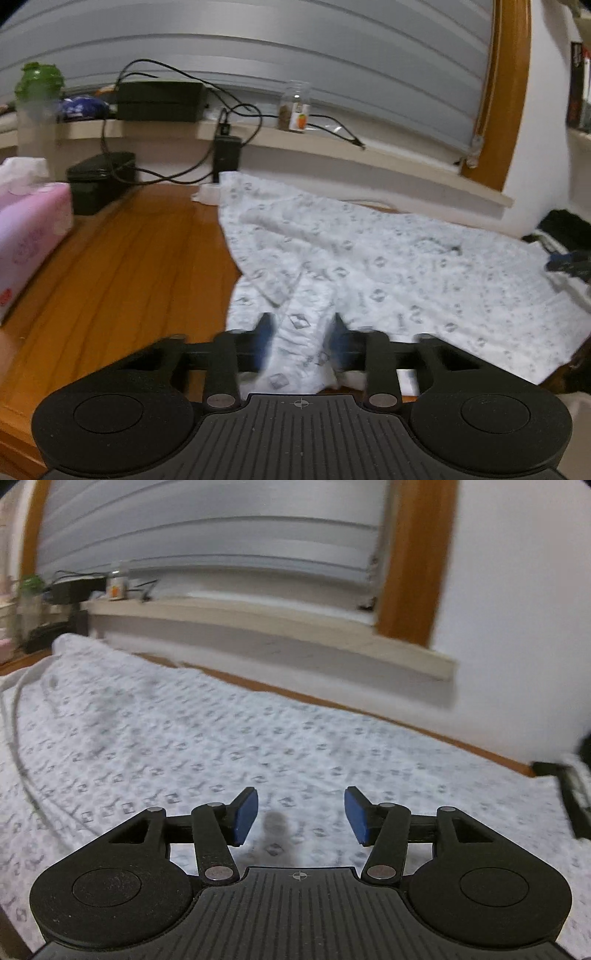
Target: Fold clothes
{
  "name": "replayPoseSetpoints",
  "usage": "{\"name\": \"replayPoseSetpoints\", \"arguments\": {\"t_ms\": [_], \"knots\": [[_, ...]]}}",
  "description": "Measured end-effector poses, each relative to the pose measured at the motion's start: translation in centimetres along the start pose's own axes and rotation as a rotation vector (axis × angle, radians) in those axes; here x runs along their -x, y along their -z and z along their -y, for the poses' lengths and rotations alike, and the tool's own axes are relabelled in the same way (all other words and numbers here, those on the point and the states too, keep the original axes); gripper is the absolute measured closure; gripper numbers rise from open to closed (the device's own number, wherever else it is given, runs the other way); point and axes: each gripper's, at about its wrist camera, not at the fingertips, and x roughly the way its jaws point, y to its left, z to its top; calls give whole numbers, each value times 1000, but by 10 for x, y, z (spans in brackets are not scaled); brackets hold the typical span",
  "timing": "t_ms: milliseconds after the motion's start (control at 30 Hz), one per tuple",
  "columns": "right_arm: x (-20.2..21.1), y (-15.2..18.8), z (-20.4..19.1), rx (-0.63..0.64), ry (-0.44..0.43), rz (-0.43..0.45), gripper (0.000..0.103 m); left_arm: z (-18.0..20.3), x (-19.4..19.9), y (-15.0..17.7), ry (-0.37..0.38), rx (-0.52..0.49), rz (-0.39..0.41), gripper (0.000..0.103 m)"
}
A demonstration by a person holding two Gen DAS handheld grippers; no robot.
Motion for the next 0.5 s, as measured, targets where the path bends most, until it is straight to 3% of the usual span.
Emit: {"name": "replayPoseSetpoints", "arguments": {"t_ms": [33,133,300,400,500], "knots": [[-4,0,1,2,-19,-12,50,2,1,1,9,-7,3,89],[-15,2,2,0,-39,-46,50,6,17,1,-12,-42,18,91],[-20,9,11,-61,-105,-60,49,-17,60,3,-63,-28,9,92],[-19,11,14,-90,-150,-64,43,-24,66,9,-44,-19,-42,90],[-19,11,11,-67,-146,-68,41,-26,67,9,-69,-7,-47,77]]}}
